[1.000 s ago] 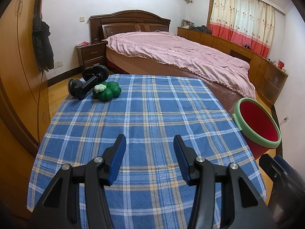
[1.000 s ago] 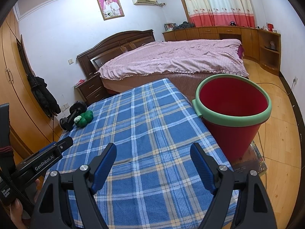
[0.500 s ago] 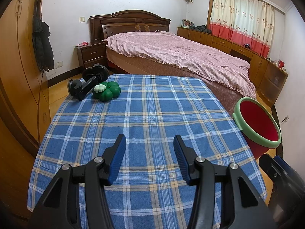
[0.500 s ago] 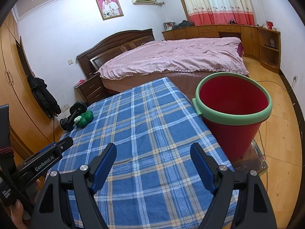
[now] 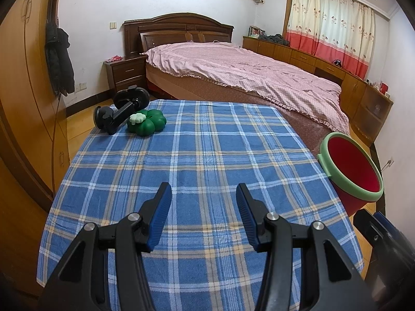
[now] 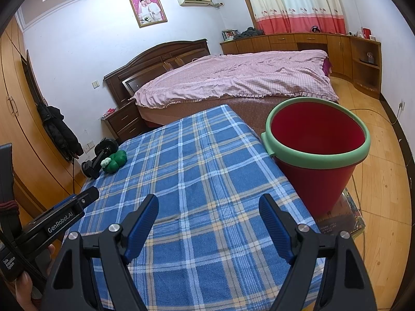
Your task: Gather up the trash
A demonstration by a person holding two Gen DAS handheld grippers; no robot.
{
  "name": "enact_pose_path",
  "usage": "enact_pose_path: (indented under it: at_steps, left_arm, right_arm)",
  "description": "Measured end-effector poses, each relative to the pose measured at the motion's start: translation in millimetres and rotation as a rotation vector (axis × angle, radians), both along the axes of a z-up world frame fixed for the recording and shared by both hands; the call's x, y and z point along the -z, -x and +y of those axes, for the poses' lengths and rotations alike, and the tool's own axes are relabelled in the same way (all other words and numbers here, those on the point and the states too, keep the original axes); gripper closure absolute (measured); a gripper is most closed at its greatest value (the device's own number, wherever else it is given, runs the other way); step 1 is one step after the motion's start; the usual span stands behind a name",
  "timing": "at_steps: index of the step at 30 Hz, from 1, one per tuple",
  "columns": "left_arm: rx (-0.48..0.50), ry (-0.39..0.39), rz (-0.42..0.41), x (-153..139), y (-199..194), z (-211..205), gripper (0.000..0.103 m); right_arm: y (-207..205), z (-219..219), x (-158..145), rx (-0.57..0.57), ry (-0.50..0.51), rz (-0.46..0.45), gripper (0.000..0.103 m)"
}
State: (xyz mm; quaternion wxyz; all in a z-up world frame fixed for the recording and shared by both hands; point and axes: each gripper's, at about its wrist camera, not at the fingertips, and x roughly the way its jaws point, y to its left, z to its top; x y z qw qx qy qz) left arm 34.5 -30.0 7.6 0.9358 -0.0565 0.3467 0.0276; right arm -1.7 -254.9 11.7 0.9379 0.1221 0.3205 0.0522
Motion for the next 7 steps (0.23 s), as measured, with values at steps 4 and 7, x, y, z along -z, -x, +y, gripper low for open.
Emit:
enact_pose_path:
  at_steps: [4,7]
  left_arm:
    - [-0.005,0.000,0.004,1.4,0.6,2.5,0.051]
    - [-0.007,0.000,0.012,4.2,0.5,1.6,0.051]
  right_arm:
    - [0.1,0.2,1.4,0.003,-0.002,0.004,0.021]
    - [1.8,2.3,4.6,0.005,-0.003,0.009,0.021]
